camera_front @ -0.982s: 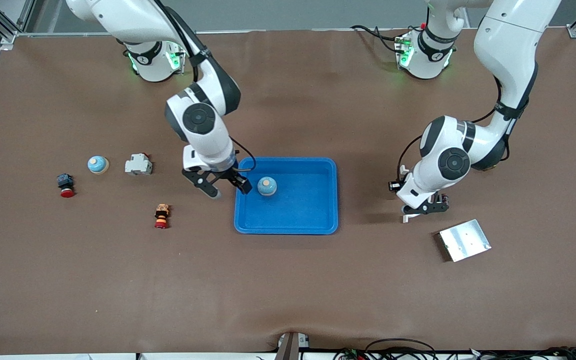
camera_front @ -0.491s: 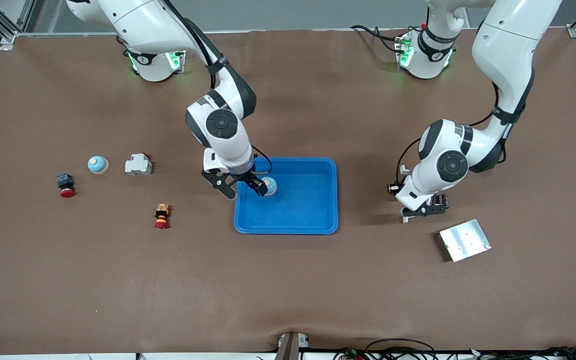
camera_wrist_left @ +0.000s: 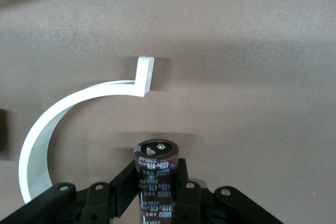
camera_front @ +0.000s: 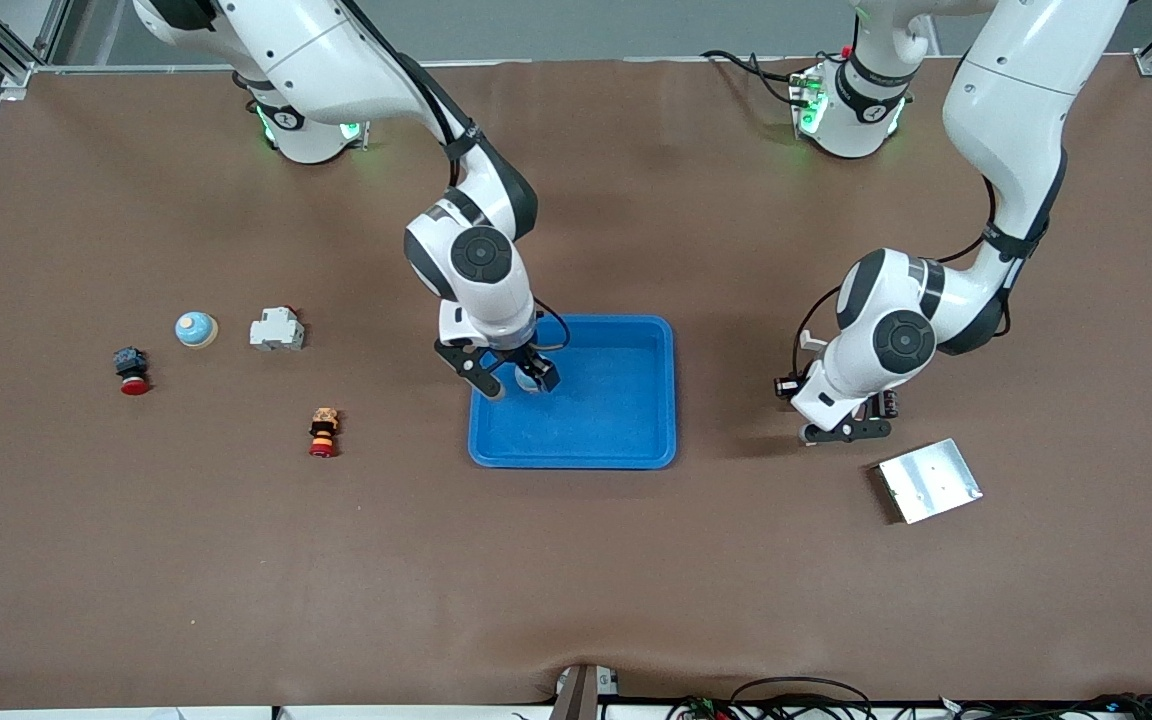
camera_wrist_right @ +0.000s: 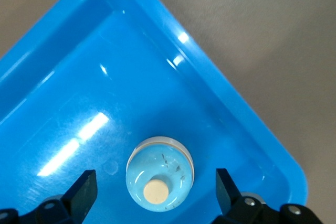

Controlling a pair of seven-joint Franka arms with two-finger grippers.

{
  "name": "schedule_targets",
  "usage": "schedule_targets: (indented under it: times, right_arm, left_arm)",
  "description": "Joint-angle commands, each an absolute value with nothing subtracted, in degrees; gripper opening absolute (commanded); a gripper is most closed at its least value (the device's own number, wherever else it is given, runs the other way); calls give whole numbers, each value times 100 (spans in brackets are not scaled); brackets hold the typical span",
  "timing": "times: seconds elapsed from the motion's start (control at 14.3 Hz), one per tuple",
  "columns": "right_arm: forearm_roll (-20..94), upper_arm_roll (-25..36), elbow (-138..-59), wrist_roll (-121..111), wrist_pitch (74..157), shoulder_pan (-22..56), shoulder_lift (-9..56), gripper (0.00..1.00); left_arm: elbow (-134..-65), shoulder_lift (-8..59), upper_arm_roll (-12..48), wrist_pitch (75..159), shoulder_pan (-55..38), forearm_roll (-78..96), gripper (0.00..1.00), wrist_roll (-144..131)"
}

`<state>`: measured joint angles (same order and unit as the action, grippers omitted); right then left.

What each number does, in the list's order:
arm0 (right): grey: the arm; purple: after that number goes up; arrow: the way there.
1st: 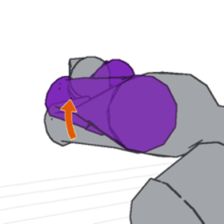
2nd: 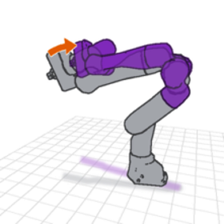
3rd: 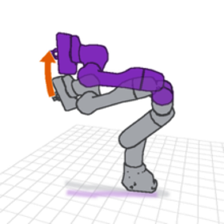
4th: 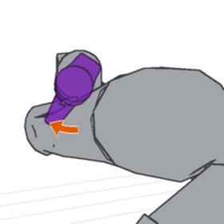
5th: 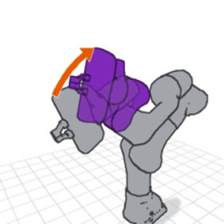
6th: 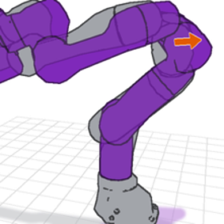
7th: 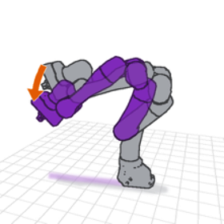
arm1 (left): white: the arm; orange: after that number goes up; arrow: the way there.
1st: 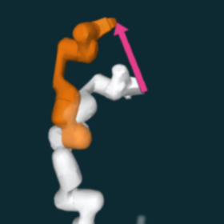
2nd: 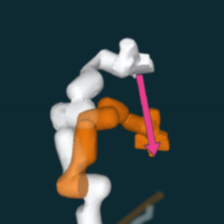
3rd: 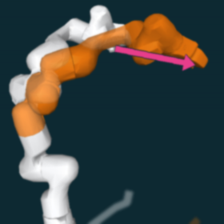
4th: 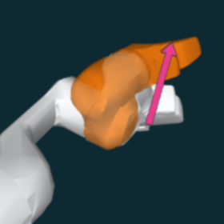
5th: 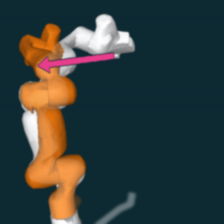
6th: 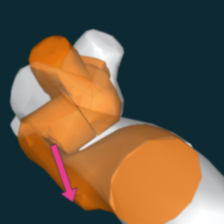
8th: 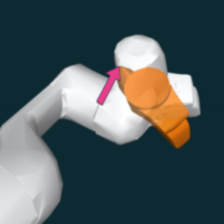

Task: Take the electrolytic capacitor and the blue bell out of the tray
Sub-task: 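Set the capacitor with the left gripper while the right gripper reaches the bell, then grasp the bell with the right gripper while the left gripper returns to rest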

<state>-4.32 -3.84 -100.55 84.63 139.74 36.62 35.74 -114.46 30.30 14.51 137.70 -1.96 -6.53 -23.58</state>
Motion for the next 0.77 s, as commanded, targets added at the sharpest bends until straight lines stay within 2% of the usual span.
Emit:
schedule_targets:
  times: [0.0, 0.28, 0.49, 0.7]
  right_arm:
    - [-563, -299, -9870, 8674, 14114, 3771, 3753, 100]
    - [-563, -290, -9870, 8692, 14133, 3814, 3797, 100]
    - [-563, -290, -9870, 8692, 14133, 3841, 3832, 100]
    - [-571, -290, -9879, 8692, 14133, 3850, 3858, 100]
  left_arm:
    - [-11382, 3059, 1450, 13816, -184, -782, 11, -2373]
    - [-11382, 3059, 1450, 13816, -167, -782, 65, -2382]
    - [-11382, 3050, 1450, 13816, -167, -782, 99, -2382]
    - [-11382, 2936, 1459, 13720, -167, -782, 100, -2399]
